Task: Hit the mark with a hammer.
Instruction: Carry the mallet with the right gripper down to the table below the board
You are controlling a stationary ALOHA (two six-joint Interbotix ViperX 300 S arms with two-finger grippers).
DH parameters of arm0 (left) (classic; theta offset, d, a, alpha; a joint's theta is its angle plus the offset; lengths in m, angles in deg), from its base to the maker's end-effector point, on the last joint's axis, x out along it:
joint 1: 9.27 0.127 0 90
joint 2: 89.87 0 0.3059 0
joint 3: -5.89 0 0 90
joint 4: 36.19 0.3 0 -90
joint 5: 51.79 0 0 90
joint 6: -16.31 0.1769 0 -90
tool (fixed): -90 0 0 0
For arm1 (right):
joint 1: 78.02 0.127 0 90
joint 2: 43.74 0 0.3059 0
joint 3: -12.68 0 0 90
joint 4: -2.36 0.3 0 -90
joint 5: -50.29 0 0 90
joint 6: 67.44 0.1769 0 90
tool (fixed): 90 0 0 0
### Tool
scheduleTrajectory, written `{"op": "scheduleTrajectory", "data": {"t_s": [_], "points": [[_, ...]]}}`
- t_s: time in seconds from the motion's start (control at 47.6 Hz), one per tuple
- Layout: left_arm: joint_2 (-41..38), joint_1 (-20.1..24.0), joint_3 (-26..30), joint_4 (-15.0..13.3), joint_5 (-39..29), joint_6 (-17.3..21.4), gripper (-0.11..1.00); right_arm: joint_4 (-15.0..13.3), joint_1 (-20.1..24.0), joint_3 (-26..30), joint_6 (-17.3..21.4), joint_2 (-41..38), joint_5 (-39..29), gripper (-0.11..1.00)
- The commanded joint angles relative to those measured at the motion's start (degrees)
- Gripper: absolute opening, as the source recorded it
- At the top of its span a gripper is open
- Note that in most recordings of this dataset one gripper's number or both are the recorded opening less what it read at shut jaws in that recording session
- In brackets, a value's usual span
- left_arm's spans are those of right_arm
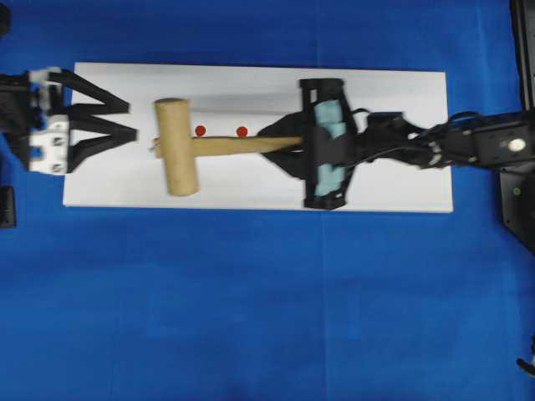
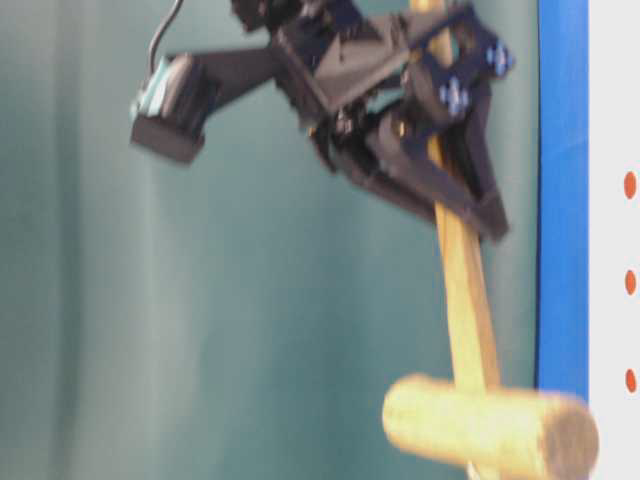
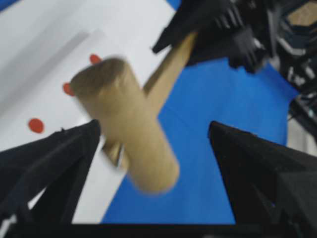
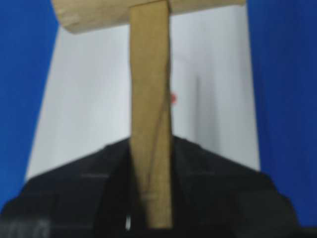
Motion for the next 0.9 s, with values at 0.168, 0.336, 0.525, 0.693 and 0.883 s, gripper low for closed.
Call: {"op": "scheduleTrajectory", "data": {"t_s": [0.168, 0.336, 0.525, 0.693, 0.883], "points": [[9.05, 0.26, -1.32, 0.18, -8.26, 13.36, 0.88, 3.34, 0.35, -5.01, 0.26, 8.88, 0.44, 0.08], [9.84, 0.35, -1.85, 0.18, -9.58, 24.43, 0.88, 6.33, 0.35, -4.66, 0.26, 8.7, 0.53, 0.08], [9.58, 1.41, -1.93, 0.18, -9.58, 38.41, 0.87, 11.51, 0.7, -3.52, 0.26, 7.65, 0.53, 0.08], [9.67, 2.55, -2.11, 0.18, -9.49, 51.15, 0.87, 15.29, 2.37, -2.99, 0.26, 7.29, 0.62, 0.08], [10.2, 4.22, -2.29, 0.0, -8.7, 55.55, 0.87, 17.4, 3.43, -2.9, 0.26, 7.29, 1.23, 0.08]]}}
